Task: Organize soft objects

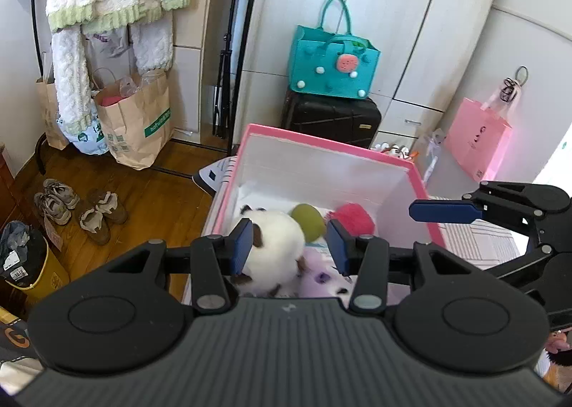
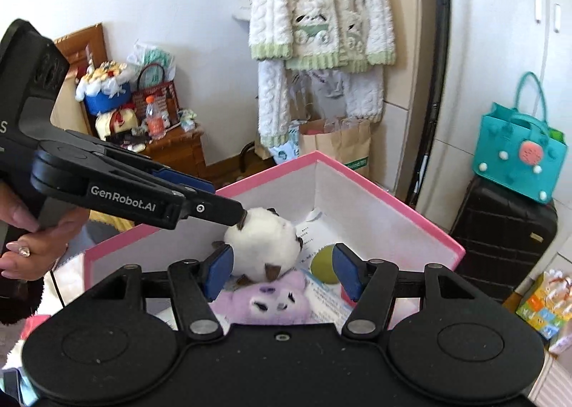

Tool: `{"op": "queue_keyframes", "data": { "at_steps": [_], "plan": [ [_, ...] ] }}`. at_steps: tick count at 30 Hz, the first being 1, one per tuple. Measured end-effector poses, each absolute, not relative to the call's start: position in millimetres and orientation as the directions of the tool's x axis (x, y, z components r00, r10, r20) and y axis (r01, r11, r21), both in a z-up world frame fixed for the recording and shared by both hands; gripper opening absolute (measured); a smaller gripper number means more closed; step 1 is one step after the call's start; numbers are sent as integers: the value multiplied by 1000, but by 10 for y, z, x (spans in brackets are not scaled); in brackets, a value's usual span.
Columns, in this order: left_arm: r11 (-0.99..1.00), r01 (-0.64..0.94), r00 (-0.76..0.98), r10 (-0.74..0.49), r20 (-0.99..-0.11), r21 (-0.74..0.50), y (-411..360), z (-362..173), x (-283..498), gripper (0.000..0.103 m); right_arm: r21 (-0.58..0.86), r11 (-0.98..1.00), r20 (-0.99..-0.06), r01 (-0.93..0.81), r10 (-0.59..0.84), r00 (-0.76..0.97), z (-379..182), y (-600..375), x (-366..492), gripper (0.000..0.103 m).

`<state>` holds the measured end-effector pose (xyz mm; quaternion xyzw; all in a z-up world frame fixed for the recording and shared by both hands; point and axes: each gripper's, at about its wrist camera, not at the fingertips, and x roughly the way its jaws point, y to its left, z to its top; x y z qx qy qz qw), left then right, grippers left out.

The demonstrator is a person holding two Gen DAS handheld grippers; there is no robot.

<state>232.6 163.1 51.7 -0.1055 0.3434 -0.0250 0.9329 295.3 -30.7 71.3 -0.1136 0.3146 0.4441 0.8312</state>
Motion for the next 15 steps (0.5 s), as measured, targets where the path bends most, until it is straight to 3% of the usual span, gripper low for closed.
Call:
{"op": "queue_keyframes", "data": {
  "at_steps": [12,15],
  "plan": [
    [981,30,779,-144,-610,-194,1418,802,1858,49,123,665,-582,-737,650,489,888,-752,2568,71],
    [981,48,786,-153,-599,-187,1335,838,1717,51,162,688,-587,-708,644,491,975,-883,2494,77]
  ]
}}
